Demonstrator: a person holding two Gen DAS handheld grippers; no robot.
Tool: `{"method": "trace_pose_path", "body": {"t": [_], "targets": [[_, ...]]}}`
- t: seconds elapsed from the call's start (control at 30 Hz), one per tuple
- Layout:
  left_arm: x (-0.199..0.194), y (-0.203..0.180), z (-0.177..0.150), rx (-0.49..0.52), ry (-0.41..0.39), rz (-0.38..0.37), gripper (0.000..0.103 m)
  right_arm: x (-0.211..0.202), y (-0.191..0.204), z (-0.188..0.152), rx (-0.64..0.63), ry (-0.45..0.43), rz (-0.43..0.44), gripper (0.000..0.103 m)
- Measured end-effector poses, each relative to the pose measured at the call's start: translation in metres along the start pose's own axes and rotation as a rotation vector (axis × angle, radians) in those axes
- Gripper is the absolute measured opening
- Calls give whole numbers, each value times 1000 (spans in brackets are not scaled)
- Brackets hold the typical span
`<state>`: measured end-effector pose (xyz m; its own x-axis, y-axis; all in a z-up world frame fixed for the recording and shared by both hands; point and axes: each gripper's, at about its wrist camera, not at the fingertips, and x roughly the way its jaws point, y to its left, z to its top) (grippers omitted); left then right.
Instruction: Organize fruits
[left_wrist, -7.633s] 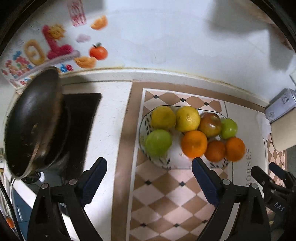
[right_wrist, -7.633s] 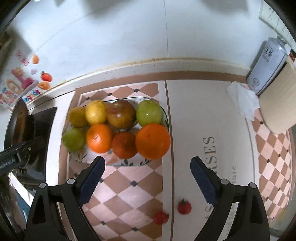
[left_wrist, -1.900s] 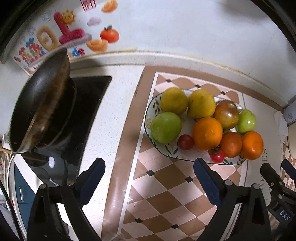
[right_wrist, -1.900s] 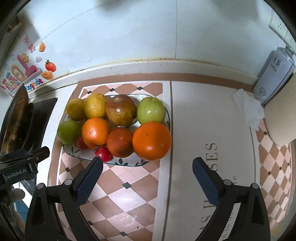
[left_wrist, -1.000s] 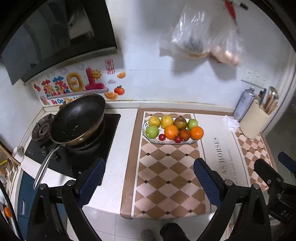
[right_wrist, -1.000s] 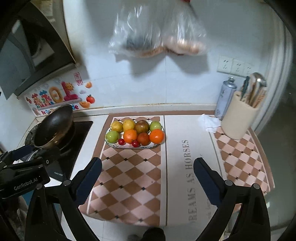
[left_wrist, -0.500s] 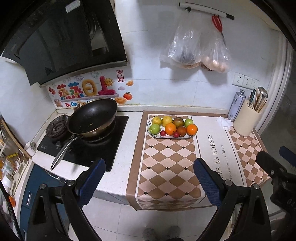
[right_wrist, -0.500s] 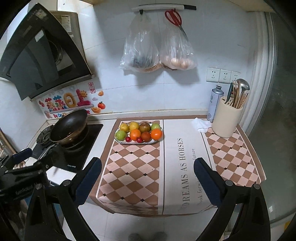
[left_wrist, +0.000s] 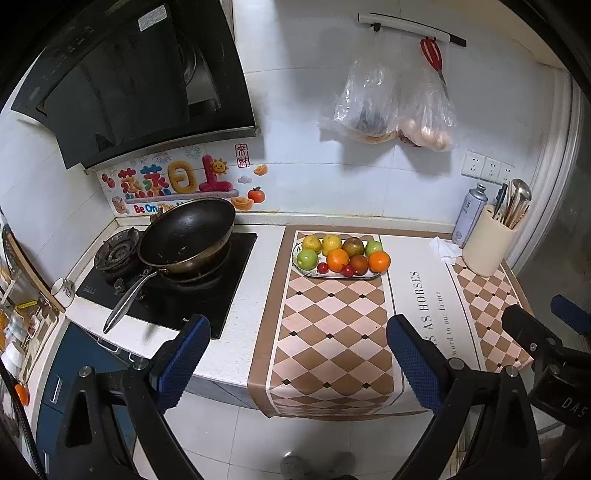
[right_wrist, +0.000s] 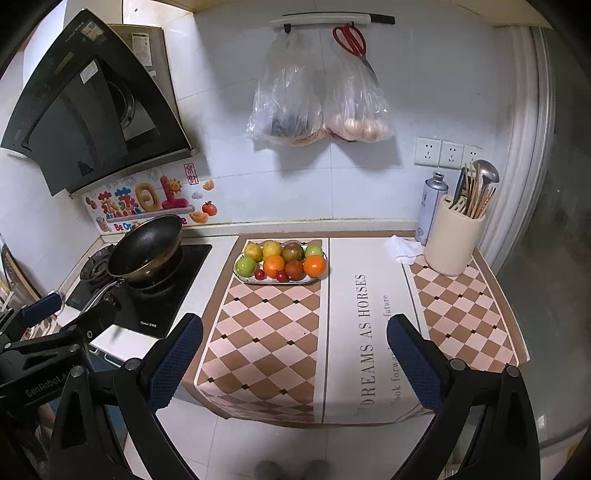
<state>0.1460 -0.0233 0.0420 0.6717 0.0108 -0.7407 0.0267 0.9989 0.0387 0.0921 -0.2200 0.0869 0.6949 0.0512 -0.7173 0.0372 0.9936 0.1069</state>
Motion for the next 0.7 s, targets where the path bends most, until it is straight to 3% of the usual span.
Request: {"method": "trace_pose_path", "body": {"t": [0.1, 0.4, 0.7], "targets": [[9, 0, 5, 0, 16, 1, 103, 9, -2, 2, 12, 12, 6, 102], [51, 1, 31, 4, 47, 37, 103, 58, -6, 26, 20, 44, -6, 102], [99, 4, 55, 5, 118, 46, 103, 131, -2, 57, -1, 158, 7, 102]]}}
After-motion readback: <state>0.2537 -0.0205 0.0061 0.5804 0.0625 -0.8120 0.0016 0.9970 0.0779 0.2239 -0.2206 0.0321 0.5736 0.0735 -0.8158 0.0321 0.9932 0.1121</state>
